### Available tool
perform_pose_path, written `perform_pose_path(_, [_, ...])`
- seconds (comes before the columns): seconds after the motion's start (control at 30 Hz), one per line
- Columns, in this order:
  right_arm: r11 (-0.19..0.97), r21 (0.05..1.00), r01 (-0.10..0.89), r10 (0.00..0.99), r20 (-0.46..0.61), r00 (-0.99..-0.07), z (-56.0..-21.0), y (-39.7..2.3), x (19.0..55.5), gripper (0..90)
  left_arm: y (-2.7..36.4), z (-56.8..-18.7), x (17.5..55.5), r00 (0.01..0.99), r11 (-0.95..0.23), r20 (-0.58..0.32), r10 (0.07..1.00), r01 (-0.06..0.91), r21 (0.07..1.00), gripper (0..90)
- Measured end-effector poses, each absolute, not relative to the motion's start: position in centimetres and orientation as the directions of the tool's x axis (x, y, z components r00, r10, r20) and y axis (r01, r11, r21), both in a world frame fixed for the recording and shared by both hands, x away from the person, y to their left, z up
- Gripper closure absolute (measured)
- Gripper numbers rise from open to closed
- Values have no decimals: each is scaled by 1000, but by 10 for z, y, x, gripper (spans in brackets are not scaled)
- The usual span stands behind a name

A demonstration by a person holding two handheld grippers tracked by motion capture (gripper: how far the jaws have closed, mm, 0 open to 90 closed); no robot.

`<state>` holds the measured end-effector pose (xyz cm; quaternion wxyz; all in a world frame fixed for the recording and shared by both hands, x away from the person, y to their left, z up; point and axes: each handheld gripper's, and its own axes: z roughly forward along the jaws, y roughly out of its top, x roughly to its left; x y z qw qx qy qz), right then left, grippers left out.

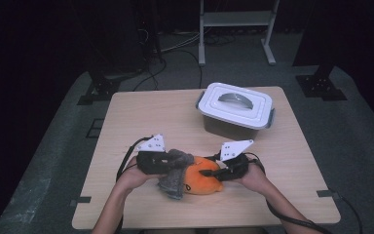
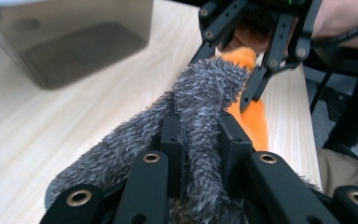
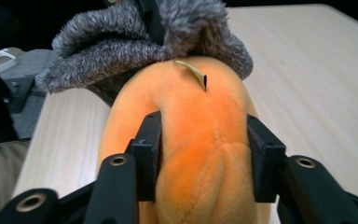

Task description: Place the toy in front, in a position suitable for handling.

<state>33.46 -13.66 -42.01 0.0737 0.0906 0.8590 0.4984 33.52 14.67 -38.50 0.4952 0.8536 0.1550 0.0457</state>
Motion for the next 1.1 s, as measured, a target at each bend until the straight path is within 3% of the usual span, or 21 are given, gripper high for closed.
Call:
perform_pose_path(0.13, [477,878,29,249,-104,-963,-412,-130,337,547,146,-375,338,943,-441,-55,327,203,874,752])
perform_pose_path(0.3, [520,854,-26,197,-150,-969,-420,-122,336,546,143,-387,341,938,-502,-35,345,216,837,752])
perform_pose_path(0.6, [497,868,15,217,-107,-970,-427,-144,330,528,160,-406,336,927,-481,-90,364,270,834,750])
perform_pose_path(1.0, [508,861,-23,213,-151,-965,-425,-126,320,501,130,-386,330,962,-451,-65,264,183,874,744])
perform_pose_path(1.1, [505,863,-1,227,-134,-965,-425,-131,321,415,128,-391,330,961,-474,-62,270,189,860,748])
